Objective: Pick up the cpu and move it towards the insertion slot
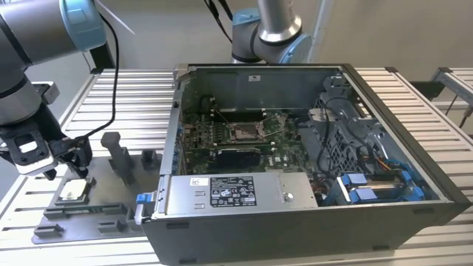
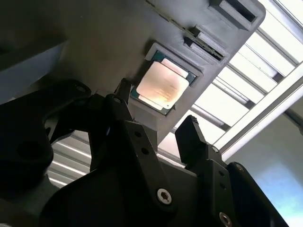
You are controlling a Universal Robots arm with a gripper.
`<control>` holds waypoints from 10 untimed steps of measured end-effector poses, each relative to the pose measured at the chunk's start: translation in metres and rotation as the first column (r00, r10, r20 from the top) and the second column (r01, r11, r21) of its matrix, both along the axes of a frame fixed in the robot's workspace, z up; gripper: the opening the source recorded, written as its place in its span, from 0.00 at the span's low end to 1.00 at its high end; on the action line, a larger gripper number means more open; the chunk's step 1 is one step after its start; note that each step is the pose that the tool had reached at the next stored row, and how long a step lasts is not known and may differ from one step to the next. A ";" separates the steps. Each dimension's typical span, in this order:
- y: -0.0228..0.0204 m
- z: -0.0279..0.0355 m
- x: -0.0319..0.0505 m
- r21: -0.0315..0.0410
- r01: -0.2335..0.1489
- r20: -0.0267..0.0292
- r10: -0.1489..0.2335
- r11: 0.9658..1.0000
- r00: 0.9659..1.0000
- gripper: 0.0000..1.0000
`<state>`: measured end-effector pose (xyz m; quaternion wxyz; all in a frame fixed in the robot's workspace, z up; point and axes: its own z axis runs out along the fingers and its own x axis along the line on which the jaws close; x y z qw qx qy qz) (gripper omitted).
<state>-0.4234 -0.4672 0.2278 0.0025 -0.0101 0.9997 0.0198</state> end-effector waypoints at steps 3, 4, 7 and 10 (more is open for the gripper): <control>0.0000 -0.0053 -0.0022 -0.001 0.000 0.000 0.000 1.000 1.000 1.00; 0.0000 -0.0073 -0.0026 -0.001 0.000 0.000 0.000 1.000 1.000 1.00; 0.0000 -0.0127 -0.0028 -0.001 0.000 0.000 0.000 1.000 1.000 1.00; 0.0000 -0.0179 -0.0044 -0.001 0.000 0.000 0.000 1.000 1.000 1.00</control>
